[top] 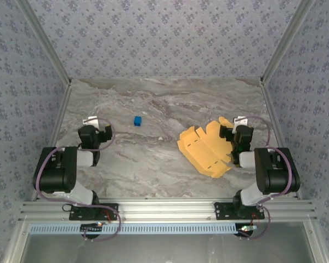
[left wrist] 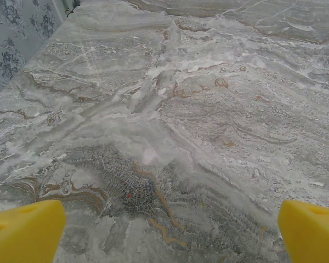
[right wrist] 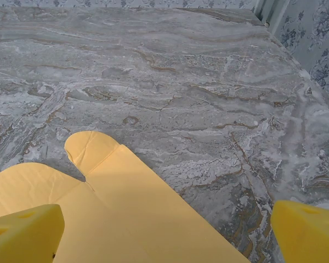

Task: Fold the paper box

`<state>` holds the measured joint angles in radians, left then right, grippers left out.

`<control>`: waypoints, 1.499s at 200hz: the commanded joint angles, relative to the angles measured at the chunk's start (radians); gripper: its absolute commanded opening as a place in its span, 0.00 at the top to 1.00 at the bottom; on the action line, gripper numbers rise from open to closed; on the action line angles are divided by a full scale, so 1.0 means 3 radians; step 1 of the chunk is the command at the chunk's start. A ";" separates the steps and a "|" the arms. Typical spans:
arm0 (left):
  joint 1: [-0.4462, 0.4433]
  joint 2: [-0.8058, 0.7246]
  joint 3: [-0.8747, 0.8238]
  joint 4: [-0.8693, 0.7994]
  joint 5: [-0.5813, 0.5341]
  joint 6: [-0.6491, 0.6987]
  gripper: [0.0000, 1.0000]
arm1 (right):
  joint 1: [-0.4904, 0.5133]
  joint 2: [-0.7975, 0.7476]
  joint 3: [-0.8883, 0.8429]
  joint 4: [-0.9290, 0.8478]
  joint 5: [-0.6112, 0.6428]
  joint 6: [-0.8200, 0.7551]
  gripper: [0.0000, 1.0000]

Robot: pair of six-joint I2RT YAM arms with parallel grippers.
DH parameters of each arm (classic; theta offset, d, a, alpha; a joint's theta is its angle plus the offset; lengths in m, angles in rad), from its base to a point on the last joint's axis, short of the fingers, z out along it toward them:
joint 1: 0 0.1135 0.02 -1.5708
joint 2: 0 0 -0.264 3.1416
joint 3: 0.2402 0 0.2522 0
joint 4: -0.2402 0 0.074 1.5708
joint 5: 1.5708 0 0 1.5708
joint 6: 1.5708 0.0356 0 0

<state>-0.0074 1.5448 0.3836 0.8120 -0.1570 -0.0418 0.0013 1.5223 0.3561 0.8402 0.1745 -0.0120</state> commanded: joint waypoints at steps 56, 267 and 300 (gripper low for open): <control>-0.0002 -0.0041 0.0056 0.0085 -0.0031 0.0000 0.01 | -0.0021 -0.0007 0.0063 -0.0055 -0.0013 0.0040 0.01; 0.0020 -0.0983 0.0286 -0.1090 -0.0632 -0.0368 0.01 | 0.0014 -0.1042 0.0357 -0.1291 0.0798 0.0440 0.01; 0.0017 -0.1544 0.0587 -0.2127 -0.0197 -0.1202 0.01 | -0.0080 -0.1592 0.0967 -0.2974 0.0927 0.1277 0.01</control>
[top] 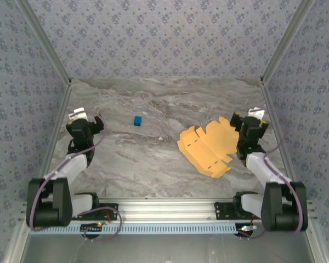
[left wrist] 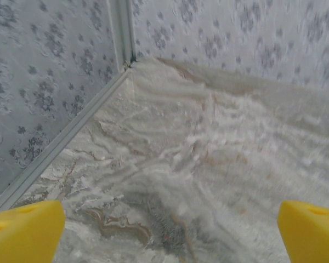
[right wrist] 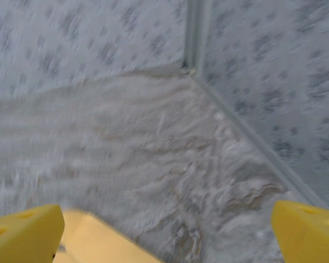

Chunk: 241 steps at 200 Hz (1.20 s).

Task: Fold the paper box

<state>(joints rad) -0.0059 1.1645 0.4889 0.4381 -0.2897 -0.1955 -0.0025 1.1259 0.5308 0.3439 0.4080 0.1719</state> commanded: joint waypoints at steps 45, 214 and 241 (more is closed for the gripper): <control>-0.1038 -0.0215 0.0368 -0.1176 0.0878 -0.1378 0.01 | 0.0575 -0.0147 0.0740 -0.2256 -0.0810 0.0568 0.01; -0.2851 0.2195 0.1740 -0.0864 0.1545 -0.1432 0.43 | 0.0949 0.0389 0.0894 -0.2491 -0.1234 0.0384 0.01; -0.2858 0.2348 0.1791 -0.0715 0.1654 -0.1464 0.56 | 0.0910 0.0391 0.0886 -0.2504 -0.1237 0.0338 0.01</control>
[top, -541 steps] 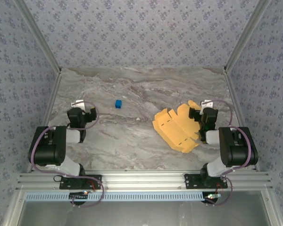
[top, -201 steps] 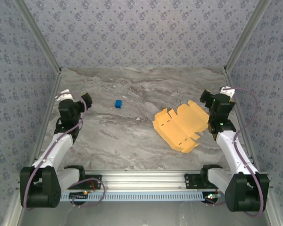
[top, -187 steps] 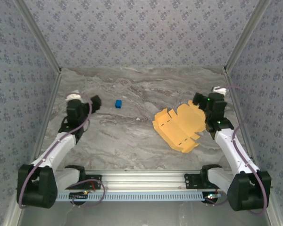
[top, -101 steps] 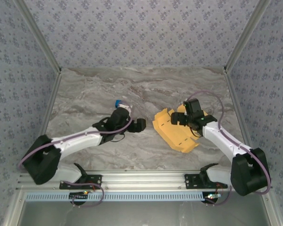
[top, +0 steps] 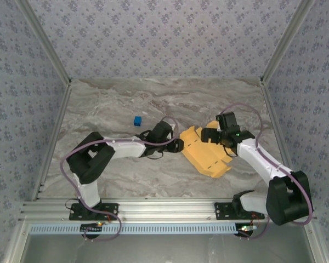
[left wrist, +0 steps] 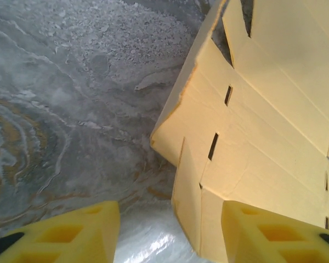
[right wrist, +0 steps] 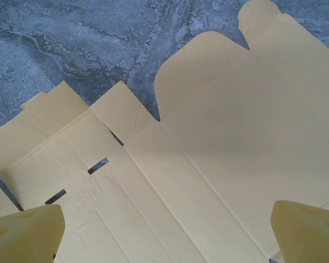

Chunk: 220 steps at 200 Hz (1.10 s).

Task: Fold the paper box

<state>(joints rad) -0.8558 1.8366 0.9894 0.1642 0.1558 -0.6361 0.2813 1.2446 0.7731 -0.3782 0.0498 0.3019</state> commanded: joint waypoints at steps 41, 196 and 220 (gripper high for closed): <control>-0.0028 0.0187 0.0187 0.0282 0.0275 0.0093 0.79 | -0.0070 0.0004 0.0089 -0.0085 -0.0113 -0.0116 0.01; 0.0570 -0.1362 0.1574 -0.2680 0.0294 0.3210 1.00 | 0.0023 -0.0341 0.1332 -0.0035 -0.1771 -0.2003 0.14; 0.0575 -0.1304 0.1908 -0.2983 0.0210 0.3389 1.00 | 0.0155 -0.0278 0.1423 -0.0185 -0.1883 -0.2454 0.15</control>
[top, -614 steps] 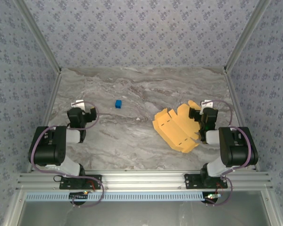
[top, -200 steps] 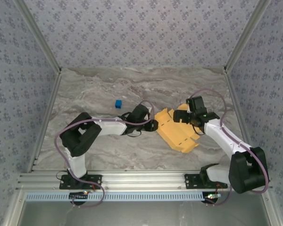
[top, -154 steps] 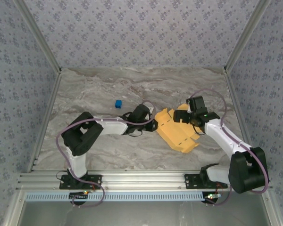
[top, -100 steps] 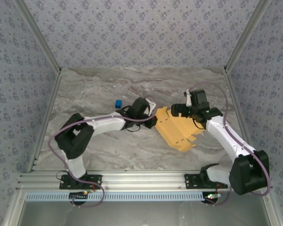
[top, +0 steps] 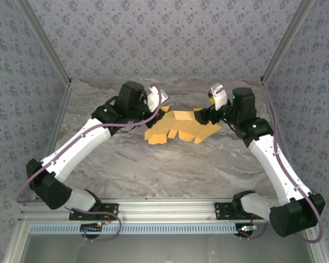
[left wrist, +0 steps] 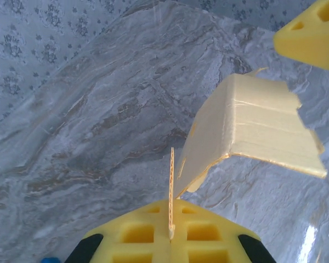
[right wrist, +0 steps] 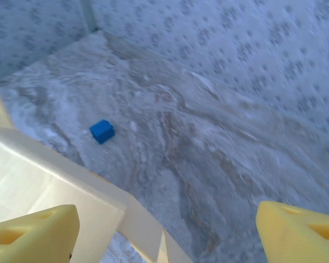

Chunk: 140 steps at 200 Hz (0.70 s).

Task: Fold the paper box

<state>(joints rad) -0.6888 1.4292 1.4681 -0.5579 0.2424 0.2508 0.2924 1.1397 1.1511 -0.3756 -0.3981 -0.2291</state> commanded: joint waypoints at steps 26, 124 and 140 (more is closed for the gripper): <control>0.0018 0.0135 0.0599 -0.0779 -0.0315 0.0527 1.00 | 0.0197 0.0050 0.0258 -0.0328 -0.0392 -0.0906 0.19; 0.0019 0.0237 0.0970 -0.1020 -0.0531 0.0573 1.00 | 0.0972 -0.0176 -0.0217 0.0181 0.0214 -0.1430 0.20; 0.0016 0.0238 0.0981 -0.1038 -0.0508 0.0566 1.00 | 0.1105 -0.0096 -0.0282 0.0427 0.0500 -0.1510 0.20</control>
<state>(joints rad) -0.6868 1.5002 1.7203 -0.8455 0.0917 0.4110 0.5724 1.0859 1.0985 -0.3714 -0.3946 -0.6128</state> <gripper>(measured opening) 0.043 0.798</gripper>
